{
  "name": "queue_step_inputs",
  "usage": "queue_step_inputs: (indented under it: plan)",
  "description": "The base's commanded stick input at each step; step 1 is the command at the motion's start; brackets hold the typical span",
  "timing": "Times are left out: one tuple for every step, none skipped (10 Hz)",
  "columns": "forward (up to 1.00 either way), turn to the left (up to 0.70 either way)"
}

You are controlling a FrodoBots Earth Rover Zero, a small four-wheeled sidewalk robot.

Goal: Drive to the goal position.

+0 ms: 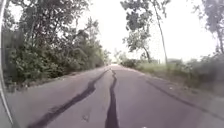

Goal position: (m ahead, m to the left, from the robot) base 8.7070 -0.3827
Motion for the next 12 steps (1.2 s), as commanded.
queue_step_inputs:
  plan:
    - [0.70,-0.02]
    - [0.70,-0.02]
    - [0.70,-0.02]
    - [0.70,-0.02]
    - [0.70,-0.02]
    - [0.70,-0.02]
    - [0.70,-0.02]
    - [0.70,-0.03]
    - [0.70,-0.04]
    - [0.70,-0.06]
    - [0.70,-0.07]
    - [0.70,-0.01]
